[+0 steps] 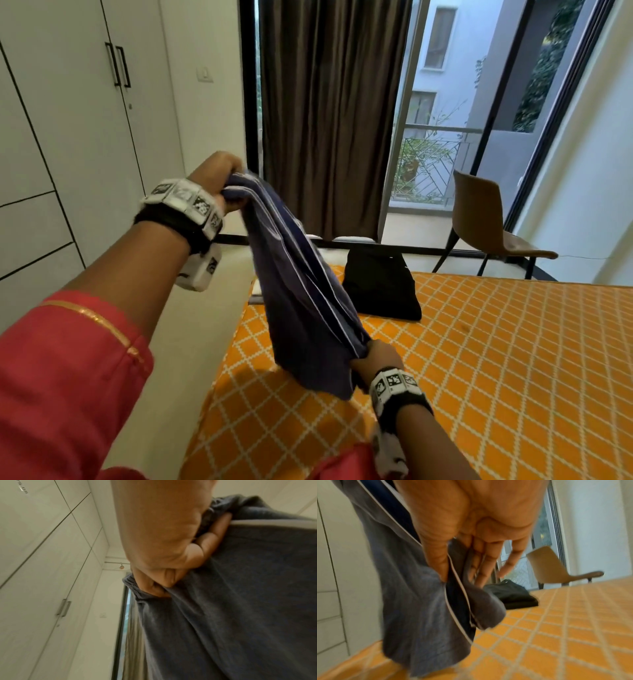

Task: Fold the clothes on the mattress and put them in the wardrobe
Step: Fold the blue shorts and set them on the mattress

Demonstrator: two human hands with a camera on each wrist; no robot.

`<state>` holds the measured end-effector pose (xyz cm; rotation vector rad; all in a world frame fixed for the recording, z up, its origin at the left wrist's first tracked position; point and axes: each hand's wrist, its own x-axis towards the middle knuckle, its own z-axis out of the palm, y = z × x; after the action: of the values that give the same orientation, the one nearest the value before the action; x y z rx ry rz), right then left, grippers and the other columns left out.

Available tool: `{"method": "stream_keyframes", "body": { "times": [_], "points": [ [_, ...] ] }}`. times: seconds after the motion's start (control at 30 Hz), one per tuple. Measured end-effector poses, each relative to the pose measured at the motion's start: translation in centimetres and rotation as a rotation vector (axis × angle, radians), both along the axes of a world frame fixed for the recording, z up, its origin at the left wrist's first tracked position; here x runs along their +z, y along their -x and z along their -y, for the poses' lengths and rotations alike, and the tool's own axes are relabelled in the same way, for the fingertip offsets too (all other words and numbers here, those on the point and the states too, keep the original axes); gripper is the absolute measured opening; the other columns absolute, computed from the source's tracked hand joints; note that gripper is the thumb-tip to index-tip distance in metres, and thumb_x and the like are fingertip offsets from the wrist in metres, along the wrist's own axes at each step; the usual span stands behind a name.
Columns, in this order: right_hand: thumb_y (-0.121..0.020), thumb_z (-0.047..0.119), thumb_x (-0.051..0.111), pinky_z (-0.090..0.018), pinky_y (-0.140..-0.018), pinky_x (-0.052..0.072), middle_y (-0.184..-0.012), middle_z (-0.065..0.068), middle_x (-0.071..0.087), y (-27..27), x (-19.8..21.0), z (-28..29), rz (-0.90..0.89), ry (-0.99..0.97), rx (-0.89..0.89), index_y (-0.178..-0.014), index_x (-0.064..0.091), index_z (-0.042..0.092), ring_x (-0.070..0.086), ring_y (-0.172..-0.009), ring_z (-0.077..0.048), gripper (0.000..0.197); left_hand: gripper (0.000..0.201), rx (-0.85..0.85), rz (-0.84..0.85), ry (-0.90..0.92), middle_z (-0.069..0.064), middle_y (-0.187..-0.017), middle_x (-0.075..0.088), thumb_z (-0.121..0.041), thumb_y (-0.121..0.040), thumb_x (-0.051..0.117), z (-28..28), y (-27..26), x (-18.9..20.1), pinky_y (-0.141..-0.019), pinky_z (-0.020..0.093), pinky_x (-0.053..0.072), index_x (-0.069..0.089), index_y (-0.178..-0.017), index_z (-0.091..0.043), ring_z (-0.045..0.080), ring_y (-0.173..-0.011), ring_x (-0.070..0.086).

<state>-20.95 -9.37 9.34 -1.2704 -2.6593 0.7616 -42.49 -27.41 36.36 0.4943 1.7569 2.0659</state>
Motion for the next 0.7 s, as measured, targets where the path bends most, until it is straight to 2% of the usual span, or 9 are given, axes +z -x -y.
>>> {"method": "stream_keyframes", "body": {
  "times": [0.1,0.23,0.3,0.37,0.43,0.5,0.57,0.63,0.7],
  "points": [
    [-0.080,0.016,0.063,-0.030,-0.067,0.037,-0.094,-0.013,0.064,-2.6,0.3,-4.0,-0.145,-0.162,0.123,-0.103,0.065,0.010,0.060,-0.085,-0.033,0.024,0.017,0.068,0.026,0.155,0.003,-0.063,0.031,-0.004,-0.076,0.041,2.9,3.8,-3.6,-0.043,0.016,0.036,0.038,-0.067,-0.019,0.013,-0.048,0.037],
    [-0.073,0.026,0.056,-0.029,-0.065,0.028,-0.087,0.001,0.047,-5.8,0.6,-7.4,-0.187,-0.272,0.355,-0.093,0.058,0.014,0.044,-0.073,-0.023,0.023,0.021,0.095,0.160,0.316,-0.001,-0.040,0.038,-0.004,-0.083,0.039,6.0,6.3,-10.3,-0.034,0.012,0.035,0.043,-0.066,-0.016,0.011,-0.031,0.039],
    [-0.075,0.026,0.060,-0.029,-0.066,0.032,-0.089,0.001,0.050,-6.0,0.3,-8.5,-0.070,-0.244,0.395,-0.093,0.058,0.018,0.049,-0.076,-0.024,0.020,0.024,0.094,0.213,0.351,-0.003,-0.034,0.034,-0.003,-0.084,0.035,6.4,6.7,-13.7,-0.030,0.012,0.031,0.037,-0.065,-0.016,0.010,-0.025,0.034],
    [-0.080,0.022,0.064,-0.029,-0.069,0.039,-0.100,-0.004,0.063,-5.6,-0.3,-9.1,0.136,-0.238,0.416,-0.105,0.063,0.018,0.059,-0.090,-0.028,0.025,0.025,0.121,0.268,0.369,-0.003,-0.033,0.030,-0.002,-0.084,0.033,6.1,7.0,-16.4,-0.029,0.012,0.030,0.032,-0.064,-0.017,0.009,-0.023,0.031],
    [-0.084,0.020,0.061,-0.027,-0.070,0.039,-0.107,-0.006,0.066,-4.8,-0.9,-9.9,0.377,-0.266,0.389,-0.113,0.065,0.018,0.062,-0.097,-0.028,0.029,0.023,0.141,0.323,0.349,-0.003,-0.035,0.035,-0.003,-0.084,0.037,4.9,7.0,-18.3,-0.030,0.014,0.034,0.036,-0.065,-0.017,0.010,-0.024,0.036],
    [-0.086,0.019,0.058,-0.027,-0.070,0.042,-0.109,-0.009,0.069,-4.1,-1.1,-11.4,0.451,-0.281,0.283,-0.114,0.068,0.017,0.064,-0.099,-0.029,0.030,0.023,0.138,0.337,0.335,-0.003,-0.034,0.040,-0.003,-0.086,0.039,3.2,6.6,-19.6,-0.032,0.013,0.038,0.040,-0.066,-0.015,0.011,-0.028,0.042],
    [-0.085,0.016,0.058,-0.031,-0.075,0.050,-0.107,-0.011,0.070,-3.5,-0.9,-13.2,0.363,-0.326,0.117,-0.115,0.069,0.017,0.065,-0.097,-0.032,0.032,0.022,0.132,0.324,0.298,-0.001,-0.038,0.044,-0.002,-0.086,0.038,1.3,6.1,-20.3,-0.035,0.014,0.041,0.042,-0.068,-0.014,0.014,-0.036,0.047],
    [-0.082,0.010,0.059,-0.037,-0.073,0.052,-0.102,-0.014,0.069,-3.1,-0.1,-14.7,0.089,-0.423,-0.066,-0.110,0.071,0.013,0.065,-0.091,-0.037,0.031,0.021,0.081,0.296,0.199,0.002,-0.055,0.048,0.001,-0.081,0.036,-0.1,5.7,-20.7,-0.039,0.017,0.043,0.049,-0.075,-0.015,0.016,-0.041,0.048],
    [-0.078,0.000,0.063,-0.039,-0.067,0.045,-0.100,-0.020,0.063,-3.4,0.9,-15.4,-0.241,-0.544,-0.165,-0.103,0.069,0.003,0.060,-0.082,-0.042,0.026,0.038,0.044,0.231,0.120,0.001,-0.065,0.053,0.006,-0.076,0.030,-0.7,5.9,-21.7,-0.043,0.019,0.045,0.056,-0.089,-0.017,0.016,-0.044,0.051]
  ]
}}
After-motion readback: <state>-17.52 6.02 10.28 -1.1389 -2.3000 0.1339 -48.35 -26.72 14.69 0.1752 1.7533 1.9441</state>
